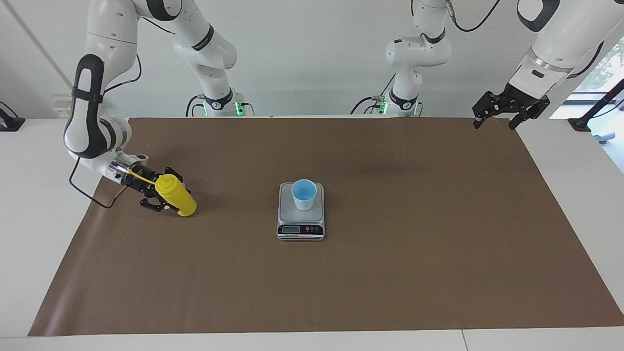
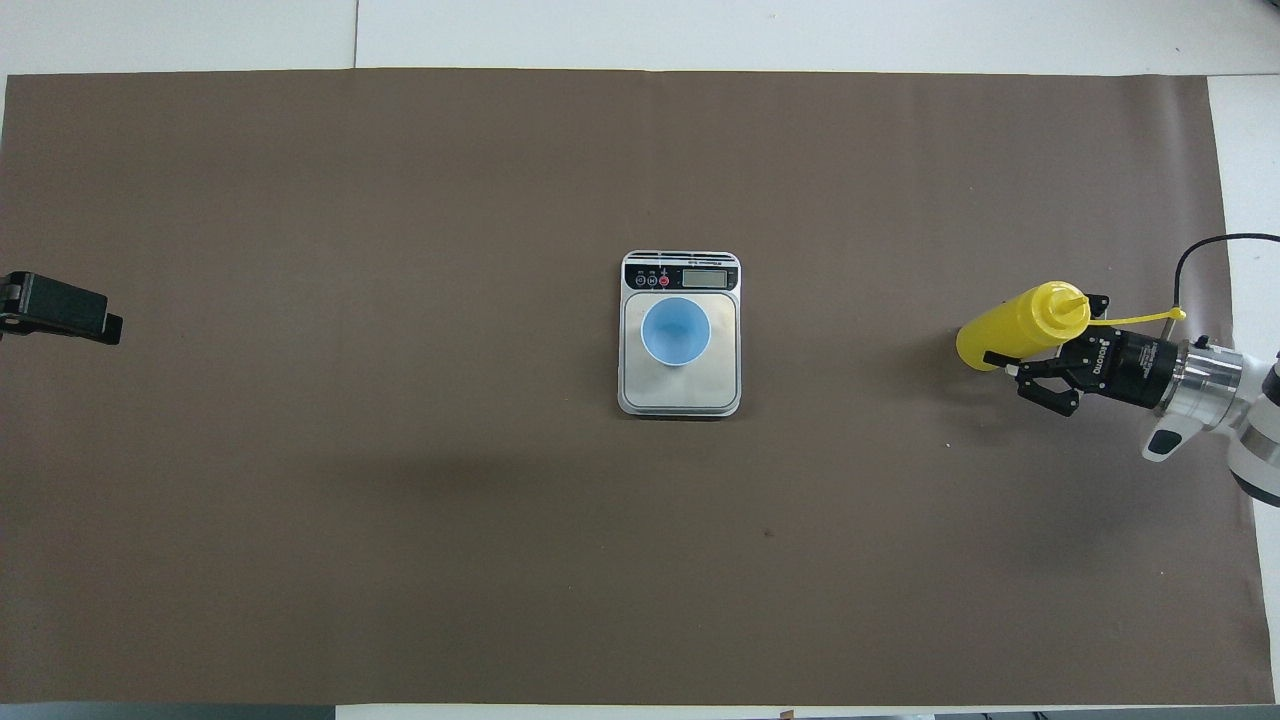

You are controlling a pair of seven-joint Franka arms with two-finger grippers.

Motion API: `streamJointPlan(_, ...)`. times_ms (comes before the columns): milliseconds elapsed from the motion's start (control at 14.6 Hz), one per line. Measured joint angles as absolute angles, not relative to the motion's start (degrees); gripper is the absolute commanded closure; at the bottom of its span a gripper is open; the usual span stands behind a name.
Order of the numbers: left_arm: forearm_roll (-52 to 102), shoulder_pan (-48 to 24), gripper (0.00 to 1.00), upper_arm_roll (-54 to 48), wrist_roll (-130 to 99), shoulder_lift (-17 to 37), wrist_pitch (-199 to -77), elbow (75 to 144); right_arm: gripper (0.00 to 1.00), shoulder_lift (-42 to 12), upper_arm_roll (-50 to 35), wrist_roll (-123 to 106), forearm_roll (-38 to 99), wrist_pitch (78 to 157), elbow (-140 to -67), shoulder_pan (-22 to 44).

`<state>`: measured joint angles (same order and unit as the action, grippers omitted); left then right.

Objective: Pour seasoning into cup on scale with both arms
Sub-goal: 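Stand the yellow bottle on the table and open the right gripper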

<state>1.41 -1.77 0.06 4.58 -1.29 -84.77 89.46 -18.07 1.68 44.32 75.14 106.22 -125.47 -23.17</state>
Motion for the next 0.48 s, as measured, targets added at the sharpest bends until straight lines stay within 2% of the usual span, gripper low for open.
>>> streamJointPlan(481, 1.4, -1.7, 0.00, 0.3, 4.6, -1.3, -84.7, 89.5, 1.00, -17.8, 1.7, 39.4, 75.1, 107.1, -127.4, -23.2)
